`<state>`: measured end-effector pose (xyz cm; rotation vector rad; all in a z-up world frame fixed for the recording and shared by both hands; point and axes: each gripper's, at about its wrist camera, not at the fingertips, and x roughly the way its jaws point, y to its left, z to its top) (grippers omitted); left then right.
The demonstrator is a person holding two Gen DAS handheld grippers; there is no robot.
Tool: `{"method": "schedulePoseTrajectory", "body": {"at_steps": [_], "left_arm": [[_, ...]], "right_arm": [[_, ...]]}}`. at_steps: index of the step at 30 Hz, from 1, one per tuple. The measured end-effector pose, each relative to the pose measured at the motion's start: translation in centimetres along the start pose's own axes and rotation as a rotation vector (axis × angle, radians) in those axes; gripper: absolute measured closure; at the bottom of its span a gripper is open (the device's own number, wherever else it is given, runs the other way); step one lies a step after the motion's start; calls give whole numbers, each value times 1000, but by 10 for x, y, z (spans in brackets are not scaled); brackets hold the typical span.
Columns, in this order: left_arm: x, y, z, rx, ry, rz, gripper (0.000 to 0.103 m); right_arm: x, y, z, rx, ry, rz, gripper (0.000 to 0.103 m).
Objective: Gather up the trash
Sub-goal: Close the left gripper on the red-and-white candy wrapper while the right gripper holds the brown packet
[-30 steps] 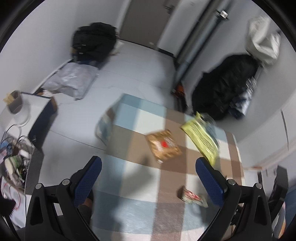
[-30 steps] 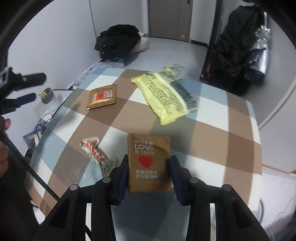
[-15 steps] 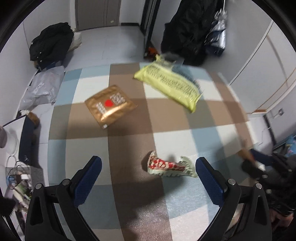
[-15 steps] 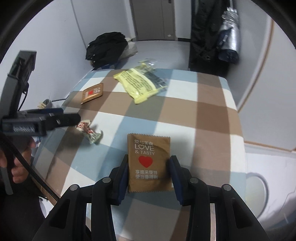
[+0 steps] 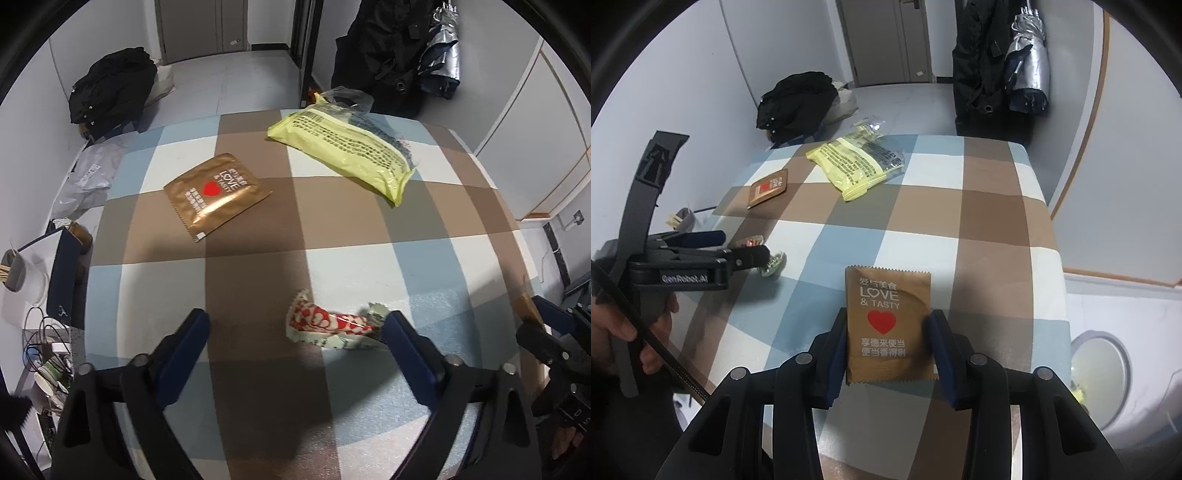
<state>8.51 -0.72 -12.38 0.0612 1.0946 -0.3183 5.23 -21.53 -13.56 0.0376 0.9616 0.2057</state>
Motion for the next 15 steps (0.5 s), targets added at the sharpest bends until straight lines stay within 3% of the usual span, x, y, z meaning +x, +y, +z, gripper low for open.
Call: {"method": "schedulePoseTrajectory", "body": {"at_steps": [4, 6, 11, 15], "left_arm": [[0, -1, 1, -14, 6, -43, 30], [-1, -2, 0, -15, 7, -67, 41], [-3, -7, -2, 2, 2, -98, 59], [-5, -6, -4, -6, -10, -109, 62]], "right_arm": [[-1, 1, -1, 0, -2, 6, 63], [-2, 2, -1, -3, -4, 6, 63], [-2, 4, -2, -9, -5, 3, 63], [-2, 4, -3, -7, -2, -3, 62]]}}
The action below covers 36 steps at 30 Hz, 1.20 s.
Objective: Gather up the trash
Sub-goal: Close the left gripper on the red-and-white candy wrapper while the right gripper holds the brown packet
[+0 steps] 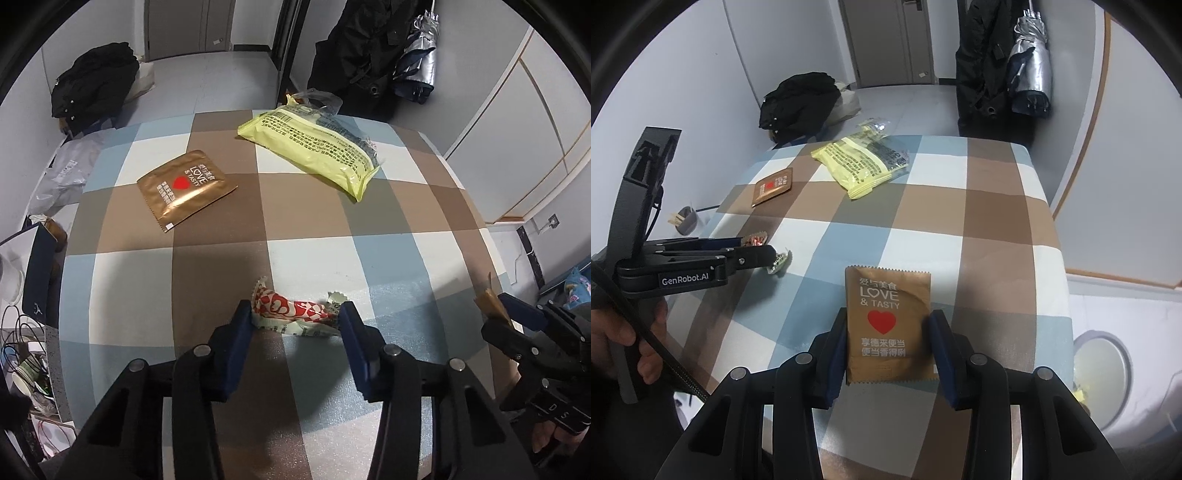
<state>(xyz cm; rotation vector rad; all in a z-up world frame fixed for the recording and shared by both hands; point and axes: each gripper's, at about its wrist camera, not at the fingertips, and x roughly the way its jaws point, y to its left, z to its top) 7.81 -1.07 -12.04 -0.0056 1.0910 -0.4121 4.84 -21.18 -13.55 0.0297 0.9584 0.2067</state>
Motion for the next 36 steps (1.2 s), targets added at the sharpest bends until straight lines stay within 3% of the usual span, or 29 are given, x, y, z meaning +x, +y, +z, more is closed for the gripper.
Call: {"method": "schedulePoseTrajectory", "body": {"at_steps": [5, 27, 28, 29, 32, 34, 36], "left_arm": [[-4, 3, -1, -1, -14, -4, 70], [-22, -2, -5, 29, -72, 25, 77], [-26, -3, -6, 31, -79, 23, 79], [-28, -2, -6, 33, -83, 27, 103], [-31, -7, -7, 45, -55, -10, 102], [-28, -20, -10, 123, -53, 39, 102], [-24, -25, -11, 131, -41, 42, 102]], "right_arm": [[-5, 1, 1, 1, -9, -3, 62], [-24, 1, 6, 33, -59, 28, 62], [-29, 2, 6, 34, -70, 34, 62], [-34, 3, 7, 34, -83, 40, 62], [-45, 5, 8, 34, -103, 52, 62], [-53, 5, 8, 35, -121, 62, 62], [-56, 4, 10, 36, -129, 65, 62]]}}
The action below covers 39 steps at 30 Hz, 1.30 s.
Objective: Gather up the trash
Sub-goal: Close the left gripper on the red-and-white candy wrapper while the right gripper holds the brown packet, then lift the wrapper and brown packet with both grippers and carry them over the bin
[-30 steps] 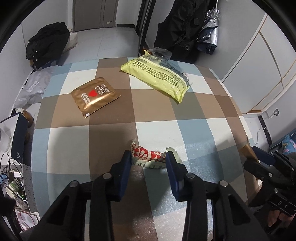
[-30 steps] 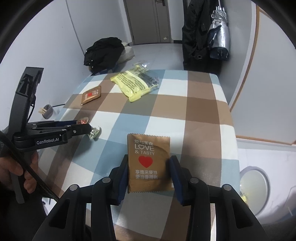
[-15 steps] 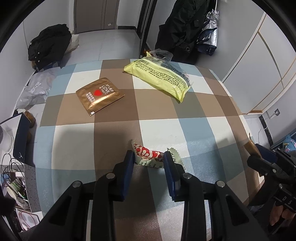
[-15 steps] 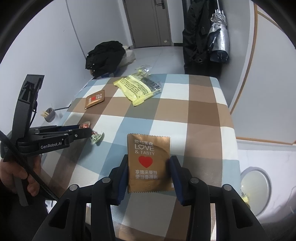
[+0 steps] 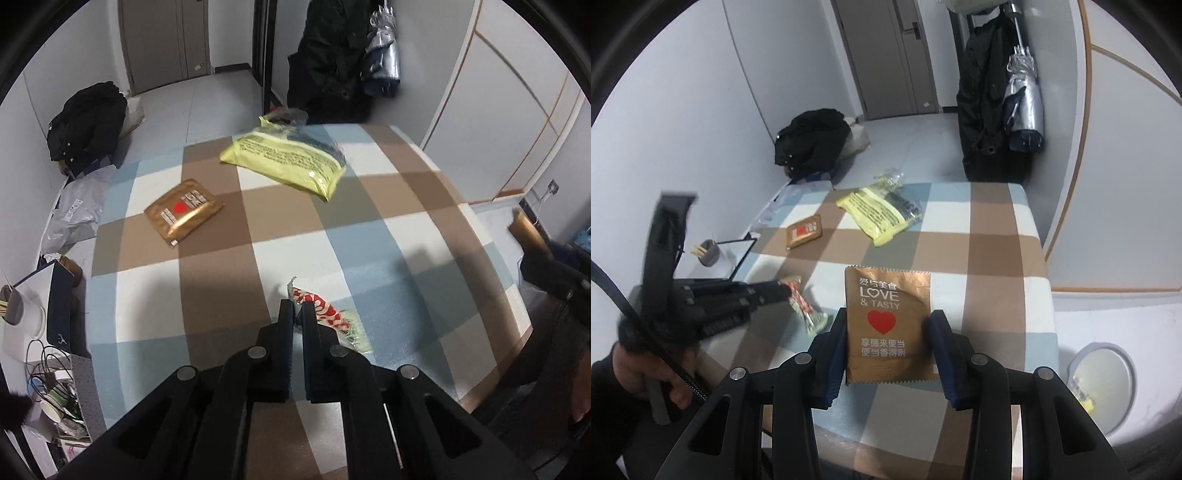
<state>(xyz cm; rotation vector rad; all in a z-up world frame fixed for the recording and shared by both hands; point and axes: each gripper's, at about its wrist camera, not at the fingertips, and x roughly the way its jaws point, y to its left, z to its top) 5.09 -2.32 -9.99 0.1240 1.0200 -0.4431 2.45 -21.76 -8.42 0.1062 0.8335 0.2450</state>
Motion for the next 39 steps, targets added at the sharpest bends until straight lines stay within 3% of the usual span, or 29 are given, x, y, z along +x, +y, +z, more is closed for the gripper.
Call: {"method": "schedulePoseTrajectory", "body": {"at_steps": [9, 16, 23, 30, 39], "left_arm": [[-8, 10, 5, -61, -8, -13, 102], [-28, -6, 14, -11, -60, 28, 102], [-58, -28, 37, 35, -130, 24, 102], [-83, -64, 69, 65, -209, -39, 102], [-87, -131, 115, 147, -262, -132, 102]], "right_arm": [[-7, -16, 0, 33, -18, -11, 62], [-17, -26, 2, 41, -43, -7, 62], [-45, -45, 21, 68, -114, 0, 62], [-83, -72, 43, 100, -200, -23, 62], [-136, -139, 55, 181, -278, -96, 62]]}}
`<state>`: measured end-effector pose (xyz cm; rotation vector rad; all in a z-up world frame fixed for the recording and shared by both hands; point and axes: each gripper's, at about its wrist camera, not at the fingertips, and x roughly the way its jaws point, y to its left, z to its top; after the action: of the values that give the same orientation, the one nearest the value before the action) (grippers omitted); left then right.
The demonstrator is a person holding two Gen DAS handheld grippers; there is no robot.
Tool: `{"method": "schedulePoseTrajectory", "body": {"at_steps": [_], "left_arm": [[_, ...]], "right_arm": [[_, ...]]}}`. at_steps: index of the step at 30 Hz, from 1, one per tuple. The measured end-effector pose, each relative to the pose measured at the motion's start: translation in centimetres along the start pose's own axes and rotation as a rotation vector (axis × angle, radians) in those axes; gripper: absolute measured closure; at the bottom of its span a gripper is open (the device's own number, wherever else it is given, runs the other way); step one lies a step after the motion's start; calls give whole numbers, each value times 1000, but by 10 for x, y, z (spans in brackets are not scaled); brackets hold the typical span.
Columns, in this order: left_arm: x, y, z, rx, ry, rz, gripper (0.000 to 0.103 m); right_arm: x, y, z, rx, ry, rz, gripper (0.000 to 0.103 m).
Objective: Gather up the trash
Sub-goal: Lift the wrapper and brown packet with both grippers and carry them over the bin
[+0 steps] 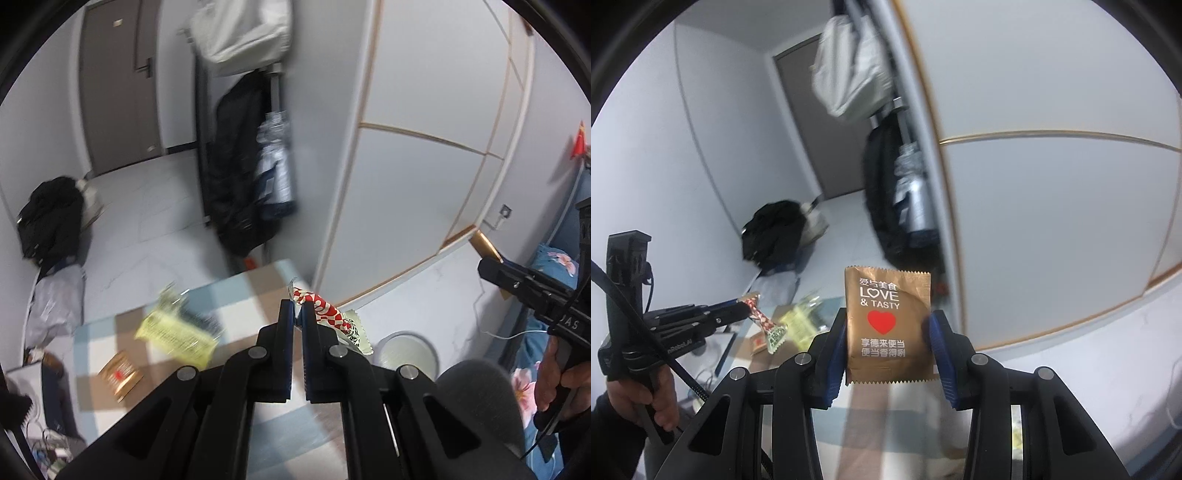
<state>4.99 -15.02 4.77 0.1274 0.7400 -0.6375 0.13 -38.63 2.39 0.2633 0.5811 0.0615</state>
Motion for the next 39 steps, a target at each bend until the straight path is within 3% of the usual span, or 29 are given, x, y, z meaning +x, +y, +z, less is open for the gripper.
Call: {"method": "schedulePoseTrajectory", "body": {"at_steps": [7, 16, 29, 39], "left_arm": [[36, -51, 27, 71, 22, -87, 102], [96, -118, 32, 160, 103, -179, 102], [206, -180, -6, 282, 328, -231, 102], [268, -215, -55, 417, 533, -237, 102]], "right_arm": [[-21, -67, 0, 85, -18, -98, 62], [-27, -160, -31, 220, 23, -210, 62], [22, -248, -122, 413, 205, -245, 62], [66, -282, -180, 531, 346, -206, 62]]}}
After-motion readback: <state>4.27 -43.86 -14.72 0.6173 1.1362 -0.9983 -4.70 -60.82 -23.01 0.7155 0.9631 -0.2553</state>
